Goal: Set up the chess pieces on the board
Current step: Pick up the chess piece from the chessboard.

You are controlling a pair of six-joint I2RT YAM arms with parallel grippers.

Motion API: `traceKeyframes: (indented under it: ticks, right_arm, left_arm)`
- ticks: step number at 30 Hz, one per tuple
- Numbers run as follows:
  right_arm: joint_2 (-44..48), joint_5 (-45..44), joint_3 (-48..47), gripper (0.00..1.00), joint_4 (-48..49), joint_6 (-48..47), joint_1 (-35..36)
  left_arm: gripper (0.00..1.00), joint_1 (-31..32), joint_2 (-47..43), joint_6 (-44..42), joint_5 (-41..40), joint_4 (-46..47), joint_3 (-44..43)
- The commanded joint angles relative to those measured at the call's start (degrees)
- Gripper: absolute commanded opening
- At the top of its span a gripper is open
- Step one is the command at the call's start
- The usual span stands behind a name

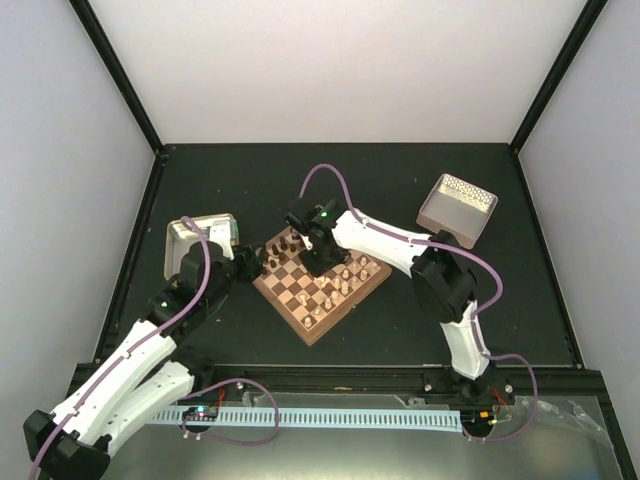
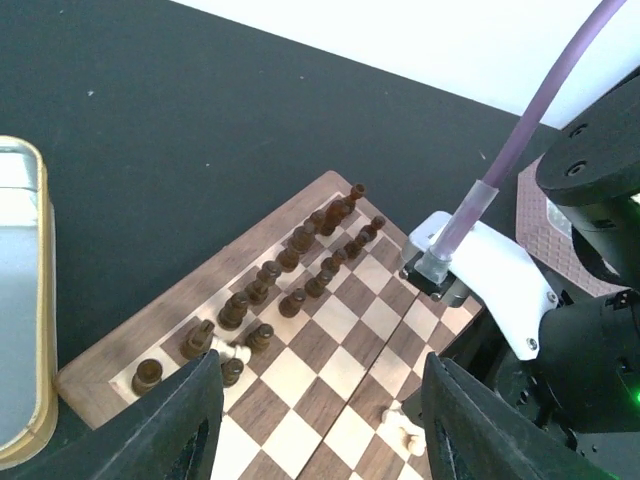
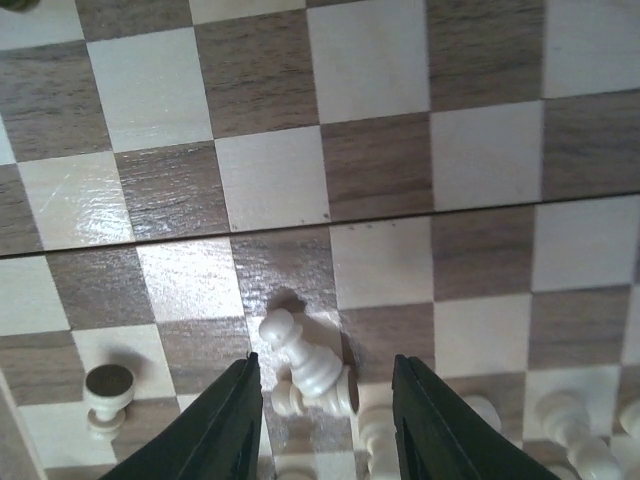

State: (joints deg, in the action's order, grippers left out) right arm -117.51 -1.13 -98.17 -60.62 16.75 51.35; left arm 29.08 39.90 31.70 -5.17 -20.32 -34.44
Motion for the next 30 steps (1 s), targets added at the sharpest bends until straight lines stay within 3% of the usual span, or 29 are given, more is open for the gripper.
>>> traceKeyframes:
  ticks: [1, 24, 30]
  right_arm:
    - [-2.69, 1.84, -2.55, 0.39, 0.80, -4.28, 0.45]
    - [-7.81, -0.51, -3.97, 0.32, -1.70, -9.10, 1.62]
    - [-8.28, -2.39, -4.05, 0.23, -1.11, -9.14, 1.64]
  left_arm:
    - [0.56, -0.69, -2.03, 2.76, -1.91, -0.45, 2.55]
    - [0.54, -1.31, 0.00, 3.19, 1.54, 0.76, 4.46]
    - [0.54, -1.48, -0.09, 3.01, 1.95, 0.99, 4.47]
